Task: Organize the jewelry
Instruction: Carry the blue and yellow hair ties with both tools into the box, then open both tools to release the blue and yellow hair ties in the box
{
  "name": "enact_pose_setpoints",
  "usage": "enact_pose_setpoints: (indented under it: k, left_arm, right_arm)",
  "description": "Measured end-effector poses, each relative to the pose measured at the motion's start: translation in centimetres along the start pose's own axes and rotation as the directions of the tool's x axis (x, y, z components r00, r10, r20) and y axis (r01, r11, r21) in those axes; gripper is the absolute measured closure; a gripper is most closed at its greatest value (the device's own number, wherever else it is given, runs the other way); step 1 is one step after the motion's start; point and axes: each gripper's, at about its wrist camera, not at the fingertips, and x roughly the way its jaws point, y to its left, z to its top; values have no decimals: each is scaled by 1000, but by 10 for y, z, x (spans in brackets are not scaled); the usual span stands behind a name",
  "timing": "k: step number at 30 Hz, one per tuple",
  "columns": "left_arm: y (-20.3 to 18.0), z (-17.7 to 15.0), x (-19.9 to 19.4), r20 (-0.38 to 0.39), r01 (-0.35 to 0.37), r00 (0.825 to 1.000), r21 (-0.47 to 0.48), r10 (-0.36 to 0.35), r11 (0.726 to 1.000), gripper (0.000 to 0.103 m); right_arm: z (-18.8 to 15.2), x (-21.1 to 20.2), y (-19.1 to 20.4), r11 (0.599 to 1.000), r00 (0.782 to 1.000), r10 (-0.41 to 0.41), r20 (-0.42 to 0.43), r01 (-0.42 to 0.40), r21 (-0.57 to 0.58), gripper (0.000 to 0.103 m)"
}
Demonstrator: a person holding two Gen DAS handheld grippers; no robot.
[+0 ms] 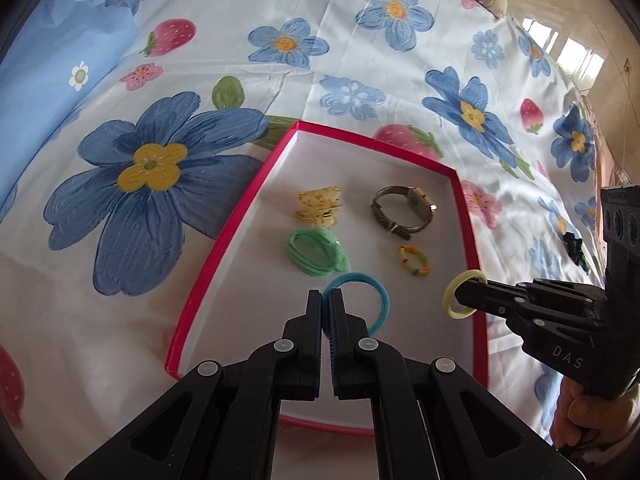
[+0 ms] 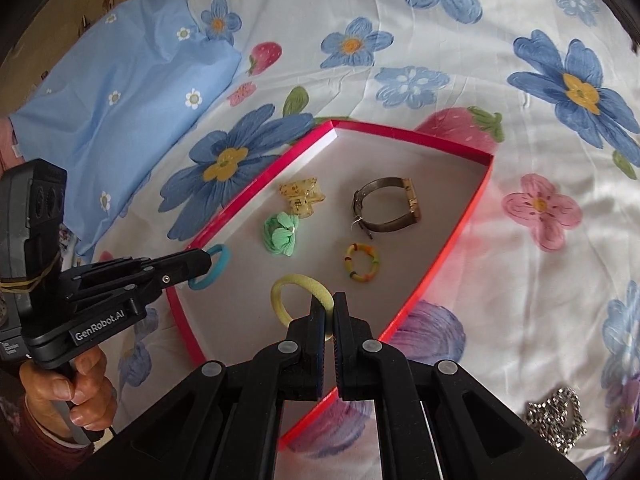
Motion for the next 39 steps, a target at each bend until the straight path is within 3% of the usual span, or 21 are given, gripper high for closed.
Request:
enact_pose_setpoints:
  k: [14, 23, 29, 34, 39]
  left_arm:
    - [2, 8, 41, -32, -84, 996, 21, 85, 996, 100]
    - [6, 8, 49, -53, -93, 994, 12, 94, 996, 99]
    - [5, 8, 52, -60, -102, 993, 10, 102, 995, 96]
    - [6, 8, 50, -55, -107, 993, 5, 107, 994, 85]
    - [7, 7, 40, -42, -107, 993, -9, 106, 994, 84]
  right_arm:
    - [5, 31, 4, 996, 995, -64, -75, 59, -65, 98]
    - [6, 33, 6, 995, 994, -68, -85, 62, -76, 95]
    - [7, 34, 7, 995, 994, -71, -85, 64, -79, 90]
    - [7, 32, 7, 995, 994, -74, -86, 67, -80, 89]
    - [7, 25, 6, 996, 996, -57, -68, 53, -67, 86]
